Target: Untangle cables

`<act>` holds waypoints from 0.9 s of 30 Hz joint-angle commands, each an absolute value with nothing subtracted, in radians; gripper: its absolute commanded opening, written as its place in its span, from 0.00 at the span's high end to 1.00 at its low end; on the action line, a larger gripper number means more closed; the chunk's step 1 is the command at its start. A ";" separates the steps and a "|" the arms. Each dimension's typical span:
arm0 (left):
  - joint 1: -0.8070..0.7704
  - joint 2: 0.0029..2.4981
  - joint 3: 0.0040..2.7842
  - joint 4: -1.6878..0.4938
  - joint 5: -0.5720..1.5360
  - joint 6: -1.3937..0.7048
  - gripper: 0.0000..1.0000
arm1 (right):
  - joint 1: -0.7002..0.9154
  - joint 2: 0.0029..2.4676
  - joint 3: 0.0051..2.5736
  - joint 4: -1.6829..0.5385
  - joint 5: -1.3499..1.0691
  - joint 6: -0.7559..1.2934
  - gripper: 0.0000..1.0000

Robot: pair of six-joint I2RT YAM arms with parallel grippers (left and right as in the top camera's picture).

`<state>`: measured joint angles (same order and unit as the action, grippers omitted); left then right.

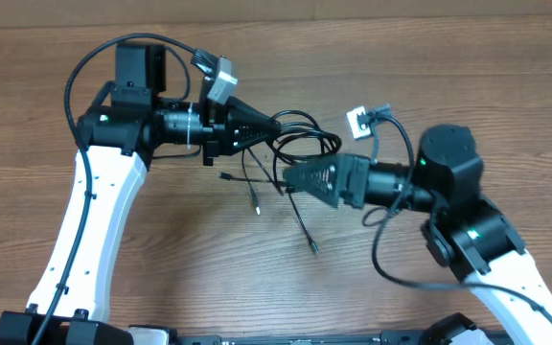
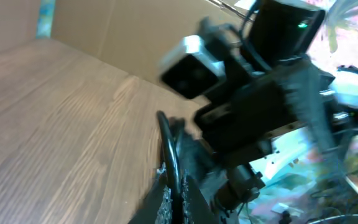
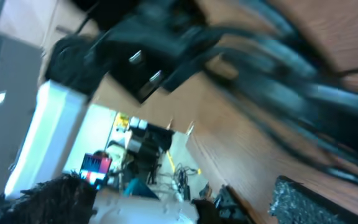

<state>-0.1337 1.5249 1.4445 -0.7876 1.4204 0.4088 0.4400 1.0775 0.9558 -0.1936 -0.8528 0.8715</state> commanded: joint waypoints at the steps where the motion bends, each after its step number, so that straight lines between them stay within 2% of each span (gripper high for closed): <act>1: -0.145 1.511 1.443 -0.785 1.457 0.372 0.95 | 0.443 1.117 0.979 -0.137 -0.759 0.893 0.05; 7: -0.145 1.511 1.443 -0.786 1.460 0.369 0.96 | 0.443 1.124 0.979 -0.029 -0.661 0.894 0.08; 12: -0.145 1.511 1.443 -0.783 1.527 0.369 0.96 | 0.443 1.124 0.979 -0.055 -0.562 0.894 0.13; 19: -0.145 1.511 1.443 -0.781 1.576 0.369 0.95 | 0.443 1.124 0.979 -0.052 -0.488 0.894 0.24; 23: -0.145 1.511 1.443 -0.781 1.580 0.366 0.95 | 0.443 1.124 0.979 -0.024 -0.464 0.894 0.26; 27: -0.145 1.511 1.443 -0.781 1.580 0.365 0.96 | 0.443 1.124 0.979 0.017 -0.464 0.894 0.33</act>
